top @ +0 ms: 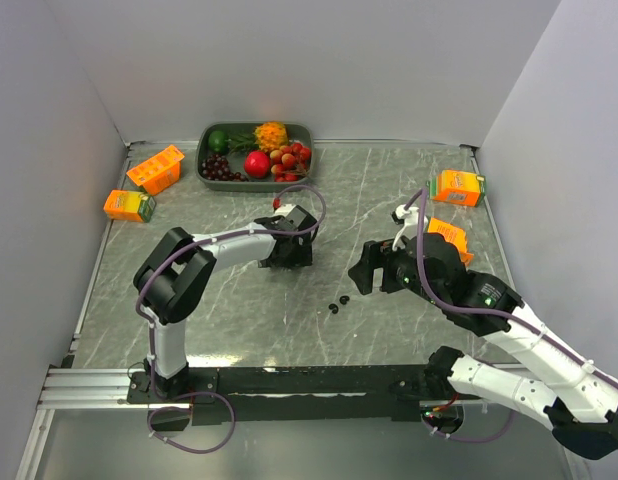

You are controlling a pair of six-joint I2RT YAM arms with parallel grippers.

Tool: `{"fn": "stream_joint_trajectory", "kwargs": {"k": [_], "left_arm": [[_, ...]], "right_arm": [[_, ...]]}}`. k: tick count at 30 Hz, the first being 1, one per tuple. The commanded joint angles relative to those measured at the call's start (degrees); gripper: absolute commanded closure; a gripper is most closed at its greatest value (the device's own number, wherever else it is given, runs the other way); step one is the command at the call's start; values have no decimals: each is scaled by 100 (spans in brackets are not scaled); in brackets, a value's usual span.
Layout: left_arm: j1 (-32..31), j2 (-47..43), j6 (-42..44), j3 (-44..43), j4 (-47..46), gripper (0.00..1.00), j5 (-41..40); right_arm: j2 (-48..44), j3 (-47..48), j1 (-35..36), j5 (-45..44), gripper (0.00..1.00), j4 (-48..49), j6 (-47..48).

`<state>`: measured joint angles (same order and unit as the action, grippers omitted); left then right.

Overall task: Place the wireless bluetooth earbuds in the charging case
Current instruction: Pick up the charging case at the center of the board.

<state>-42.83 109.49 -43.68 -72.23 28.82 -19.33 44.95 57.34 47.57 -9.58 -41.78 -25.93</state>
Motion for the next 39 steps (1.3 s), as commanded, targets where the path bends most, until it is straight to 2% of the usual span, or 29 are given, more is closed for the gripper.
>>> {"fn": "stream_joint_trajectory", "kwargs": {"k": [1, 11, 23, 27, 30, 31, 33, 34, 36, 37, 39], "left_arm": [[-6, 116, 263, -125, 54, 6, -44], [-6, 178, 351, -46, -25, 19, 70], [-50, 327, 352, 112, 62, 21, -132], [-76, 388, 378, 156, 98, 29, -211], [-77, 371, 369, 252, 54, 43, -203], [-77, 354, 360, 279, 36, 53, -202], [-77, 249, 343, 393, -60, 62, -185], [-85, 178, 343, 437, -130, 74, -176], [-85, -102, 378, 621, -366, 88, -141], [-103, -243, 421, 692, -473, 99, -124], [-129, -717, 562, 981, -805, 99, -176]], "right_arm": [[-118, 67, -29, -44, 8, -6, -61], [-118, 40, -29, -44, 8, 3, -87], [-153, -4, -29, -87, 8, -23, -96], [-188, -39, -29, -96, 8, -32, -114], [-206, -56, -29, -96, 8, -32, -122], [-215, -48, -29, -96, 8, -49, -131], [-215, -30, -29, -96, 8, -50, -131], [-232, 5, -29, -88, 8, -58, -131], [-215, 49, -37, -87, 8, -67, -131], [-206, 101, -29, -87, 8, -85, -123], [-162, 215, -29, -149, 8, -120, -157]]}}
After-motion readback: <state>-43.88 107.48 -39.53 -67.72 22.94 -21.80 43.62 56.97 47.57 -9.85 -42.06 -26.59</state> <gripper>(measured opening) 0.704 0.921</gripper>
